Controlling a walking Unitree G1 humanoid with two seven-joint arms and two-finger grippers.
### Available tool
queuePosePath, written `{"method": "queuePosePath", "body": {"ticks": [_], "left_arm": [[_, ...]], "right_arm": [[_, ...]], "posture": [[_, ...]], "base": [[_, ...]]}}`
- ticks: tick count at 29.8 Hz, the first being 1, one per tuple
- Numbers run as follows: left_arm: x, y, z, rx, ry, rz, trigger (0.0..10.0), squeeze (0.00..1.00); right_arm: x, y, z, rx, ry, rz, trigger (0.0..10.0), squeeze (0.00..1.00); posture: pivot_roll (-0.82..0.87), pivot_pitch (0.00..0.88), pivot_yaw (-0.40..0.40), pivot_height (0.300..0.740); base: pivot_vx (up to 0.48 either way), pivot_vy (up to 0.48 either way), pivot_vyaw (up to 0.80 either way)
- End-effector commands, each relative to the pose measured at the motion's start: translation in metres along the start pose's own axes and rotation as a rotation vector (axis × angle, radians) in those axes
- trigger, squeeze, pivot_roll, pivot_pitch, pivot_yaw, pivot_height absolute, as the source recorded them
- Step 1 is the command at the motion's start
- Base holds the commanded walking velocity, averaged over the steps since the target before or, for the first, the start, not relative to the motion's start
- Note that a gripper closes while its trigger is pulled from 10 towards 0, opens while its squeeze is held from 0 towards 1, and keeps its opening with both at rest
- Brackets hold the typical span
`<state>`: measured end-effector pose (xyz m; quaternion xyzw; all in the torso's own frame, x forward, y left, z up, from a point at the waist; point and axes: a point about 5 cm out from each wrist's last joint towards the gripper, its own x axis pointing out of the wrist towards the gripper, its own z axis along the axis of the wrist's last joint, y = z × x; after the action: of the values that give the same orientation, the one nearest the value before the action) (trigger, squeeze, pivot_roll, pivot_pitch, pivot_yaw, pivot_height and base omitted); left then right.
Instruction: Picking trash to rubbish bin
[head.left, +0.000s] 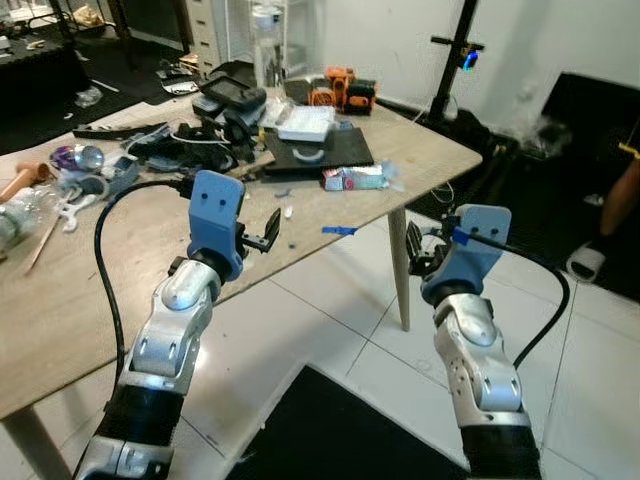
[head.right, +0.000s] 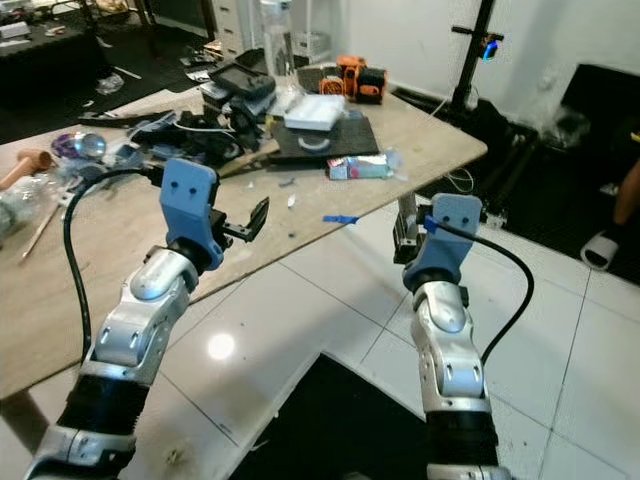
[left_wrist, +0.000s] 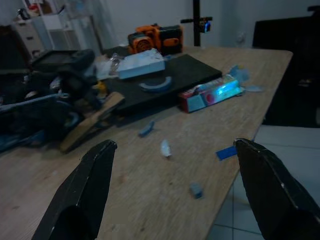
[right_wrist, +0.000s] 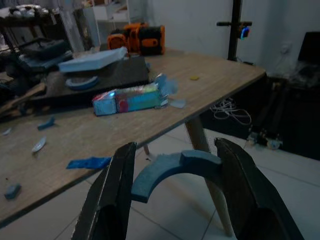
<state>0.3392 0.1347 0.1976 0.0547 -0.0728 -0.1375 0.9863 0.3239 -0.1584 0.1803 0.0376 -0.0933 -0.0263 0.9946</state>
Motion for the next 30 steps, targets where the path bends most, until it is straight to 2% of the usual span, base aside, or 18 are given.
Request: {"method": "queuePosePath", "body": {"ticks": [1,7,15,30], "left_arm": [[0.001,0.005,-0.001,0.002,0.006,0.022,10.0,0.00],[-0.001,0.012,-0.003,-0.030,0.018,0.081,10.0,0.00],[-0.009,0.017,-0.010,0.024,0.036,0.091,10.0,0.00],[-0.012,0.009,-0.016,0.001,0.065,0.078,10.0,0.00]], "right_arm": [[0.000,0.002,0.000,0.005,-0.004,0.006,10.0,0.00],[0.001,0.001,-0.005,0.006,0.009,0.013,10.0,0.00],[-0.002,0.002,-0.011,0.004,0.028,0.015,10.0,0.00],[-0.014,0.002,-0.024,0.008,0.067,0.013,10.0,0.00]], "posture": [[-0.03,0.072,0.054,0.740],[-0.01,0.075,0.040,0.740],[0.00,0.083,0.040,0.740],[-0.01,0.097,0.050,0.740]], "base": [[0.000,0.000,-0.80],[0.000,0.000,-0.80],[0.000,0.000,-0.80],[0.000,0.000,-0.80]]}}
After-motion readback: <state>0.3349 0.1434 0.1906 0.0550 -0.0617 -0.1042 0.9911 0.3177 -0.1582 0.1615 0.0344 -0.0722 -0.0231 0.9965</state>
